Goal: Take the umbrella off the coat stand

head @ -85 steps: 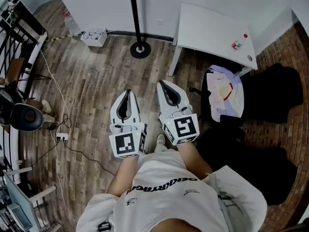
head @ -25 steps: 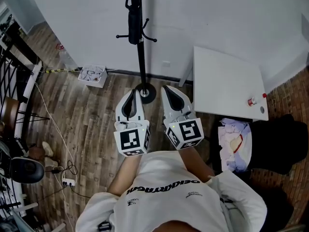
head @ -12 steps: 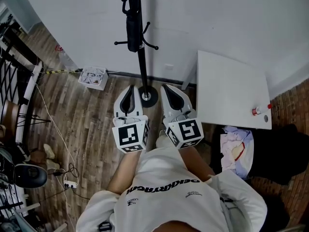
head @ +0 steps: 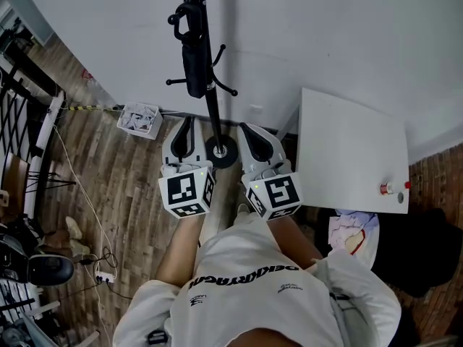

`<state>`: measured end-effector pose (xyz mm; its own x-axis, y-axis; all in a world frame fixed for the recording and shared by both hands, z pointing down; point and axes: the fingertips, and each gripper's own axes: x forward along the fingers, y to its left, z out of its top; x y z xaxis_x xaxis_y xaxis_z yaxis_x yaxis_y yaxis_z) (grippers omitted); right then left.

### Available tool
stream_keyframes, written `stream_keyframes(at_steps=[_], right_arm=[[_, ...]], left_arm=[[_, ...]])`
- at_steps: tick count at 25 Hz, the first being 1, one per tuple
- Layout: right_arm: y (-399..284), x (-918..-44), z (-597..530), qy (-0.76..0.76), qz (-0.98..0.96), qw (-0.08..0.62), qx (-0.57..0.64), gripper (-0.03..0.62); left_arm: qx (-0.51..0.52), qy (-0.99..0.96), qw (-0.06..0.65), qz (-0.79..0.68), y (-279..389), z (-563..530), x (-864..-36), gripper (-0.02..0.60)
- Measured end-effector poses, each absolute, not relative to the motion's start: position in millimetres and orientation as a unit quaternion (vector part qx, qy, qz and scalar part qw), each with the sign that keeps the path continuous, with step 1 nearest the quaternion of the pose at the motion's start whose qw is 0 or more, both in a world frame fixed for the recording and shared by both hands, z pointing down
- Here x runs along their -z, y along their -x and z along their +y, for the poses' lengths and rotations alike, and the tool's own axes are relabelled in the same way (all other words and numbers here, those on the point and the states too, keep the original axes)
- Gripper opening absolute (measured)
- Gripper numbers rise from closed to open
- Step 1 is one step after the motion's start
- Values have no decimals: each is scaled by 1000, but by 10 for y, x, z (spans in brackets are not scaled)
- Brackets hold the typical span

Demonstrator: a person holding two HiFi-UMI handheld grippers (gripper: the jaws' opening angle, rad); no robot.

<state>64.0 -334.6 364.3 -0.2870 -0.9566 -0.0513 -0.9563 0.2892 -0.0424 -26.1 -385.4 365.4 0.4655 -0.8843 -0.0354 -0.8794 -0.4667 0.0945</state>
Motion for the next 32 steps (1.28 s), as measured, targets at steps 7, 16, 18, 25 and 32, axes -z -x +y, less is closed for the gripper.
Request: stream_keyframes(at_steps=[7, 16, 18, 25, 32], right_arm=[[-814, -3729, -3701, 591, 806, 30, 9, -5], [-978, -3810, -3942, 588, 808, 27, 12, -5], [-1024, -3818, -3987, 589, 807, 27, 13, -4], [-1140, -3809, -4078, 591, 806, 29, 11, -4], [-1210, -3837, -4157, 592, 805, 27, 14, -4]], left_arm=[[25, -860, 51, -506, 52, -4427, -3750, 146], [3, -863, 51, -503, -93, -4958, -3900, 299], [4, -863, 57, -502, -120, -5082, -3920, 342], [3, -861, 47, -506, -192, -5423, -3955, 370], [-12, -857, 33, -515, -267, -5679, -3996, 370]])
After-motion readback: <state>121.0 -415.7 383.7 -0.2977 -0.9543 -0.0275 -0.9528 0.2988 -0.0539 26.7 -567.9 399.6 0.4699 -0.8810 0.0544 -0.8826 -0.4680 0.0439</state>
